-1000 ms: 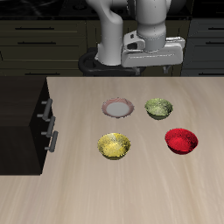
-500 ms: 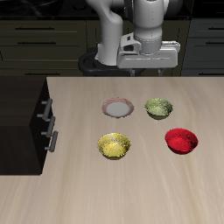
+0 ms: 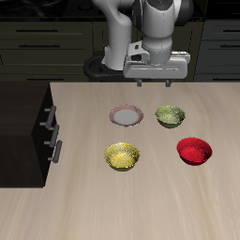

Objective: Place the green bowl on the plate

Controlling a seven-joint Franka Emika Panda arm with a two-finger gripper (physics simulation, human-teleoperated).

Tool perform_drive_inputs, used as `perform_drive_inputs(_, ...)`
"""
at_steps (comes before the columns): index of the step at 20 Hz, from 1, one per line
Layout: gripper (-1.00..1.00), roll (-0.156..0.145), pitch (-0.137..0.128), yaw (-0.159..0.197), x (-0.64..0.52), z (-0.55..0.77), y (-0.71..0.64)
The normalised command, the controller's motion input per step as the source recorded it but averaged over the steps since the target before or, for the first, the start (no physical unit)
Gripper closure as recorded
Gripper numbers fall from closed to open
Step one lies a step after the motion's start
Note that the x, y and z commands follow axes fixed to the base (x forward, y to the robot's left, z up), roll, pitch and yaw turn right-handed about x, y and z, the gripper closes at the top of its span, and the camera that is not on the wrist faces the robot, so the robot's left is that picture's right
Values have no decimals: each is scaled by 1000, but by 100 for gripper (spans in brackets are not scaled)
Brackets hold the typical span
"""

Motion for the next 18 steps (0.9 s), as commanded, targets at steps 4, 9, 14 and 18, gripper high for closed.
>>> perform_drive_inputs(4, -100, 2, 15, -13, -6, -110, -21)
perform_drive_inputs(9, -100, -8, 21, -2, 27, -136, -6)
perform_drive_inputs(14, -100, 5, 19, 2, 25, -114, 4)
perform_drive_inputs(18, -100, 9, 32, 1, 24, -222, -27)
